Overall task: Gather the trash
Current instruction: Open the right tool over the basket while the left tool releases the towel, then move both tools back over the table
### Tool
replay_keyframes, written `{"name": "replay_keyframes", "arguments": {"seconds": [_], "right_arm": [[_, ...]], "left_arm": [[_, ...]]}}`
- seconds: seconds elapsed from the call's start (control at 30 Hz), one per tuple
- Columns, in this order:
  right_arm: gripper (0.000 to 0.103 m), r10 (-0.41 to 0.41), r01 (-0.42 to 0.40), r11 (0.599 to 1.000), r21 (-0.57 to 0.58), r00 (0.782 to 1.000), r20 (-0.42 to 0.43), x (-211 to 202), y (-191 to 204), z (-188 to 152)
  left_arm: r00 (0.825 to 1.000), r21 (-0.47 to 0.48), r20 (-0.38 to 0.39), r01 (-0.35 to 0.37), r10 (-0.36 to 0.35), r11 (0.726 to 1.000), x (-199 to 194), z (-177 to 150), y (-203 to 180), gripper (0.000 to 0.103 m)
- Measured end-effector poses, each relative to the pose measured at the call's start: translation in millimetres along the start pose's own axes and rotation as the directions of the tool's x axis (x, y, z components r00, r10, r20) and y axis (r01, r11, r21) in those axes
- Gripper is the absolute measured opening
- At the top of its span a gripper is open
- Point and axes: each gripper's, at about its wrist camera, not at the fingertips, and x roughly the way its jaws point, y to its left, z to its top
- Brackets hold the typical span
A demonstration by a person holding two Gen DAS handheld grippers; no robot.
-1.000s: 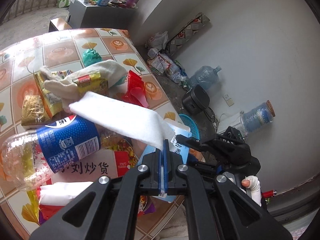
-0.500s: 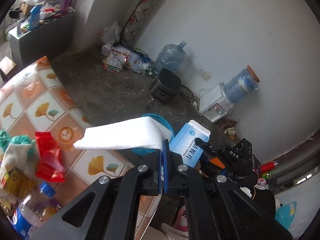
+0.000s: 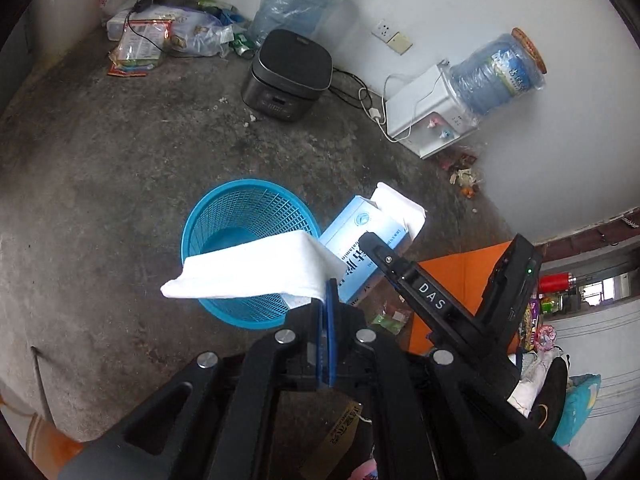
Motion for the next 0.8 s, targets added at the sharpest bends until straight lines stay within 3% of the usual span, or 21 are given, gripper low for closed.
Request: {"name": "replay_keyframes", "arguments": {"seconds": [0.03, 0.1, 0.13, 0.17, 0.33, 0.6, 0.7, 0.8], "right_arm": [[0.033, -0.011, 0.011, 1.0, -0.009, 1.0, -0.011, 10.3, -2.5, 2.9], [0.034, -0.036, 0.035, 0.999, -0.039, 0.999, -0.035, 31.0, -4.9, 6.0], [0.037, -0.059, 0.057, 0.997, -0.057, 0.998, -0.038, 37.2, -5.7, 6.8], [0.046, -0.086, 0.083, 0.994, -0.076, 0.996, -0.037, 44.0, -6.4, 6.3], [0.055, -0.104, 0.102, 0.988, -0.114, 0.995, -0.012, 46.5, -4.8, 2.8], [0.063, -0.06, 0.095, 0.973, -0.212, 0.984, 0.166, -0.2, 20.7, -1.8], [0.074, -0.018, 0.101, 0.954, -0.282, 0.959, 0.283, -40.7, 44.9, -12.3], [0.088, 0.056, 0.096, 0.93, -0.354, 0.917, 0.395, -84.8, 71.3, -29.4]], "left_arm": [[1.0, -0.004, -0.015, -0.006, 0.006, 1.0, 15.7, 5.4, 3.7, 0.003], [0.999, -0.018, -0.029, -0.036, 0.036, 0.999, 39.6, 11.7, 14.3, 0.02], [0.999, -0.024, -0.03, -0.046, 0.045, 0.999, 49.0, 14.0, 18.4, 0.038], [0.998, -0.027, -0.023, -0.055, 0.054, 0.998, 54.5, 14.0, 22.9, 0.044], [0.999, -0.064, 0.002, -0.046, 0.046, 0.997, 57.3, 13.7, 34.8, 0.056], [0.991, 0.025, 0.122, -0.058, 0.054, 0.998, -5.3, 5.3, 13.8, 0.06], [0.978, 0.07, 0.198, -0.081, 0.066, 0.994, -49.4, -5.5, 3.7, 0.064], [0.953, 0.123, 0.295, -0.111, 0.07, 0.986, -105.0, -25.0, -6.2, 0.07]]}}
